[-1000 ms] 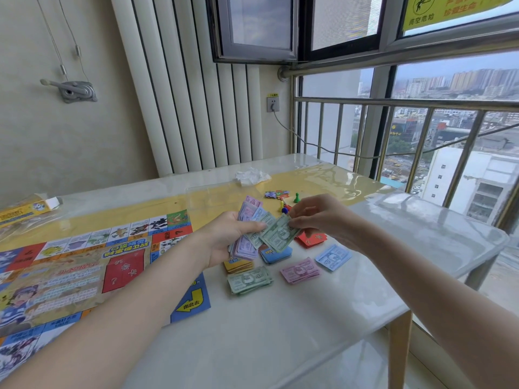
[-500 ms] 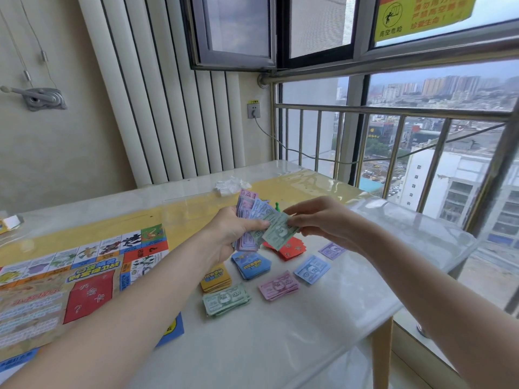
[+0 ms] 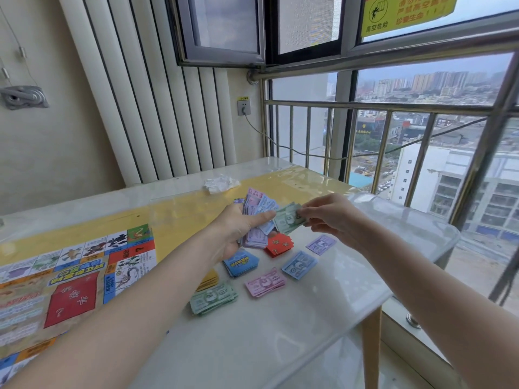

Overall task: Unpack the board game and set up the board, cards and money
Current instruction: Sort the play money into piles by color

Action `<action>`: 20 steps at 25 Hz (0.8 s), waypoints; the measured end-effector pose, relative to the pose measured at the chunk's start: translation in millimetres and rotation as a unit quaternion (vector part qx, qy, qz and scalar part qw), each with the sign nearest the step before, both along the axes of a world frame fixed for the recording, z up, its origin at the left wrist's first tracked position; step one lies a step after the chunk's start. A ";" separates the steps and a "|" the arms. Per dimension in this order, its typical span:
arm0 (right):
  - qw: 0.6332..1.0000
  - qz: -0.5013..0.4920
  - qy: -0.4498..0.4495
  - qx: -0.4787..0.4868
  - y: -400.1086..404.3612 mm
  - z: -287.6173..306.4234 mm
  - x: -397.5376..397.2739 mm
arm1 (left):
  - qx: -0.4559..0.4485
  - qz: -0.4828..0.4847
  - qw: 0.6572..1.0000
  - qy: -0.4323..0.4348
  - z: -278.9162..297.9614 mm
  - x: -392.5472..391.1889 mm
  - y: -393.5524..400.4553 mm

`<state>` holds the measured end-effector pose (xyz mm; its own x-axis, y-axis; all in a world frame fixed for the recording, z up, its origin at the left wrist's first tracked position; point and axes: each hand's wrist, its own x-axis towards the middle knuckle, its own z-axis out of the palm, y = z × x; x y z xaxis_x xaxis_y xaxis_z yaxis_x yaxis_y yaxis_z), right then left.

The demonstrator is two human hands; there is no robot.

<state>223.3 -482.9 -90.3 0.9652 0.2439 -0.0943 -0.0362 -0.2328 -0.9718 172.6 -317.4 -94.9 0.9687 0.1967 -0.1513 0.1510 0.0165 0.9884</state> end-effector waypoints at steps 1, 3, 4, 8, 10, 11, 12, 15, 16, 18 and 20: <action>1.000 0.001 -0.007 0.001 1.8 -2.2 -1.1 | 0.011 -0.003 1.000 0.006 -0.8 -2.7 3.8; 0.999 0.039 -0.020 0.005 7.4 -5.3 -5.2 | 0.039 -0.014 0.999 0.018 -2.9 -10.0 12.9; 0.997 0.075 -0.024 -0.005 11.3 -6.6 -8.2 | 0.049 -0.017 0.998 0.023 -4.3 -14.5 18.1; 0.981 0.175 -0.036 -0.077 32.0 -10.9 -19.1 | 0.071 -0.022 0.996 0.047 -6.8 -39.3 45.6; 0.979 0.172 -0.041 -0.098 41.1 -11.6 -21.9 | 0.040 -0.006 0.998 0.041 -6.9 -50.3 62.3; 0.976 0.181 -0.044 -0.109 45.1 -11.3 -24.6 | 0.023 0.013 0.999 0.032 -6.7 -54.7 70.3; 0.971 0.203 -0.051 -0.115 49.4 -11.3 -29.0 | 0.013 0.032 0.999 0.023 -6.9 -57.9 78.1; 0.950 0.275 -0.086 -0.116 72.9 -19.6 -50.0 | 0.003 0.059 0.998 0.020 -8.9 -67.4 92.9; 0.943 0.281 -0.112 -0.142 81.8 -25.5 -55.8 | 0.003 0.060 0.998 0.023 -10.2 -69.8 95.3; 0.910 0.263 -0.201 -0.249 95.4 -36.2 -61.8 | 0.010 0.058 0.998 0.029 -12.7 -72.7 97.4; 0.862 0.251 -0.268 -0.350 100.4 -42.3 -64.1 | 0.007 0.054 0.998 0.032 -13.8 -74.7 97.0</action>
<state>159.2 -382.5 -132.6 0.7060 0.7072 0.0388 0.6499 -0.6251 -0.4322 98.0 -220.4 -108.7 0.9303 0.3011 -0.2094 0.2124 0.0230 0.9769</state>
